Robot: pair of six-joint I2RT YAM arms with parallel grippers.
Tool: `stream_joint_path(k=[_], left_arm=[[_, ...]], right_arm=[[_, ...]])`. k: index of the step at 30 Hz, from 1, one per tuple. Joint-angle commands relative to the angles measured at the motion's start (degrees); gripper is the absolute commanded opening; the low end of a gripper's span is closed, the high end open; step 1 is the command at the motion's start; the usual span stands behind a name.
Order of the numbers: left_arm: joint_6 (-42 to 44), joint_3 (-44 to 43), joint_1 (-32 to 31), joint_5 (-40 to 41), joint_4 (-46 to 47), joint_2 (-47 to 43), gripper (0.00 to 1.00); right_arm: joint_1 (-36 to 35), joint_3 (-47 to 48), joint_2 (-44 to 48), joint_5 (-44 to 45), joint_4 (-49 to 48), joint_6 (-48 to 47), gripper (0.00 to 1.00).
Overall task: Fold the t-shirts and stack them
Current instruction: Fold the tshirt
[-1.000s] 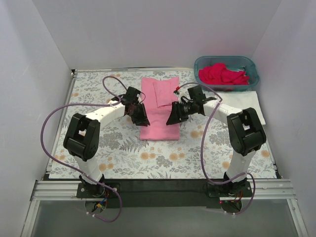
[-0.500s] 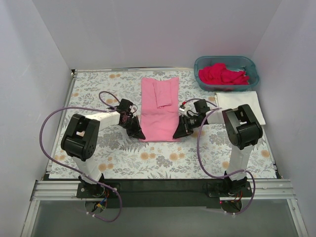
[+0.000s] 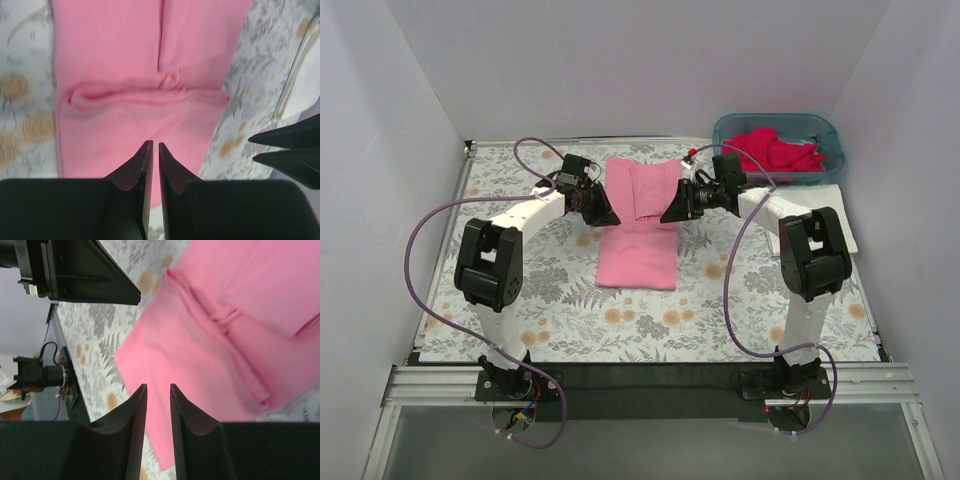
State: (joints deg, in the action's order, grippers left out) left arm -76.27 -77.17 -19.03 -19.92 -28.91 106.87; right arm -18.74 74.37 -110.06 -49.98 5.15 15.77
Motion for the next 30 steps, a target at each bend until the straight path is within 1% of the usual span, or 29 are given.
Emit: stream_joint_path(k=[1,2,3,5,6,8,11,13,14,16,17,18,19,20,21,22,23,24,25,26,27,28,29,30], left_arm=[[-0.90,-6.57,1.01,1.55,2.80,7.19,0.12],[-0.72,-7.81,1.18,1.73,2.89,8.87,0.12],[-0.46,-8.69,1.45,2.34,3.06,11.93,0.12],[-0.20,-10.81,1.97,2.87,3.07,14.50,0.12],[-0.02,-11.33,2.58,2.70,3.15,16.86,0.12],[-0.11,-11.69,3.20,2.43,3.07,18.45,0.12],[0.16,-11.17,4.00,2.87,3.15,19.34,0.12],[0.86,-11.16,4.43,2.70,2.63,18.21,0.15],[1.12,-11.08,4.52,2.78,1.76,17.33,0.18],[2.17,-10.73,4.52,3.48,0.87,13.30,0.24],[2.61,-10.46,4.52,5.14,0.00,11.28,0.27],[2.88,-9.33,4.52,6.03,-0.62,9.60,0.29],[3.23,-8.80,4.52,7.08,-1.15,7.85,0.36],[3.75,-7.83,4.44,8.48,-2.28,4.00,0.40],[4.02,-5.82,4.44,9.02,-2.82,2.22,0.46],[4.20,-4.41,4.44,9.55,-3.26,0.20,0.57],[4.29,-3.00,4.35,10.16,-4.57,-3.12,0.62],[4.29,-1.60,4.35,11.73,-5.45,-5.07,0.67],[4.37,1.46,4.26,12.53,-6.07,-6.75,0.74],[4.64,2.71,4.09,13.32,-7.73,-8.24,0.84],[5.33,4.46,3.56,14.64,-8.27,-11.39,0.87],[5.78,7.26,2.95,15.08,-8.71,-12.64,0.88],[6.13,8.77,2.16,15.61,-9.32,-14.04,0.89],[6.22,10.01,0.67,16.40,-9.76,-15.80,0.89]], right_arm=[[0.63,5.60,-6.73,2.34,-1.28,2.07,0.28],[0.90,6.66,-9.79,2.60,-1.28,2.07,0.28],[1.16,8.41,-11.13,3.56,-1.19,2.07,0.28],[2.21,9.39,-14.28,4.44,-1.28,1.90,0.28],[2.65,9.48,-15.09,5.06,-1.19,1.90,0.28],[3.89,8.95,-16.58,5.41,-1.19,1.37,0.27],[4.94,7.02,-16.33,6.64,-1.10,0.40,0.28],[5.29,5.88,-15.36,7.00,-0.84,-0.12,0.28],[5.38,5.53,-13.27,7.43,-0.67,-0.47,0.28],[5.21,4.56,-10.80,8.40,-0.23,-0.56,0.30],[5.21,4.04,-7.92,9.27,1.17,-0.56,0.32],[5.03,3.68,-6.41,11.37,1.96,-0.83,0.33],[4.51,3.24,-4.83,12.61,2.84,-1.35,0.34],[4.24,2.54,-1.94,15.84,5.90,-1.62,0.37],[3.28,2.01,-0.43,17.53,7.32,-1.79,0.39],[2.75,1.49,0.97,19.28,8.81,-2.06,0.41],[2.05,0.35,3.60,21.04,10.74,-1.97,0.45],[0.65,-0.27,4.93,25.58,14.42,-1.97,0.48],[-0.32,-0.71,7.03,27.98,16.71,-1.97,0.50],[-1.55,-1.24,7.92,30.09,18.56,-2.06,0.54],[-2.87,-1.85,8.80,33.77,22.41,-2.06,0.56],[-6.01,-2.21,9.51,35.54,23.93,-2.15,0.57],[-7.87,-2.56,10.64,37.13,25.16,-1.97,0.58],[-11.28,-3.43,11.00,39.75,26.22,-1.45,0.58]])
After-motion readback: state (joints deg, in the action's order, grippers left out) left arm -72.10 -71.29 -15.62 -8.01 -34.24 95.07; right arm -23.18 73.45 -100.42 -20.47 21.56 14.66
